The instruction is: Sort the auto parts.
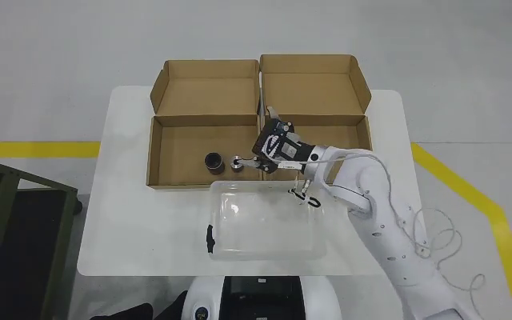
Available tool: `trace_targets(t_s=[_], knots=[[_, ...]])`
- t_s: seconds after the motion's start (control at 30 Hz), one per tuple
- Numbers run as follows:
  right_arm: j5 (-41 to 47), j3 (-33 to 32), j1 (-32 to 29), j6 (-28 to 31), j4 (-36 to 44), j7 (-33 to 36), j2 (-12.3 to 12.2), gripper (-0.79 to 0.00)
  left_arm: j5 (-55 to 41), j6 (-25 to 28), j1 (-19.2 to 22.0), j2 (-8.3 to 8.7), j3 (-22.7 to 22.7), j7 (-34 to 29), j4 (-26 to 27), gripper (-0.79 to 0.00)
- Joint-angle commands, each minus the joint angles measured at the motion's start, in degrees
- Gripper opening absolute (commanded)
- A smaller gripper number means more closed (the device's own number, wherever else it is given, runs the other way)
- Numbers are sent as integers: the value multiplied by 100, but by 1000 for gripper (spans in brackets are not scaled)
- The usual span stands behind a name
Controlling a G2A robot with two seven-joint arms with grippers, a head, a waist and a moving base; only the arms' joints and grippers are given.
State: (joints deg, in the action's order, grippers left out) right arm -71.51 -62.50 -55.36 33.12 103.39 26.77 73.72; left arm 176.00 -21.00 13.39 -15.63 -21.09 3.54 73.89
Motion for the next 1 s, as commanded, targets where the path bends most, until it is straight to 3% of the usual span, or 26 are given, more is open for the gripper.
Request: trace_targets(t_s=[0.0, 0.53, 0.97], knots=[[-116, -180, -285, -10, 193, -154, -48, 0, 0, 0, 0, 0, 0, 0, 0, 0], [-467, -2403, -3154, -189, 2100, -245, -435, 0, 0, 0, 0, 0, 0, 0, 0, 0], [-381, -4227, -4824, -449, 2592, -929, -527, 0, 0, 0, 0, 0, 0, 0, 0, 0]])
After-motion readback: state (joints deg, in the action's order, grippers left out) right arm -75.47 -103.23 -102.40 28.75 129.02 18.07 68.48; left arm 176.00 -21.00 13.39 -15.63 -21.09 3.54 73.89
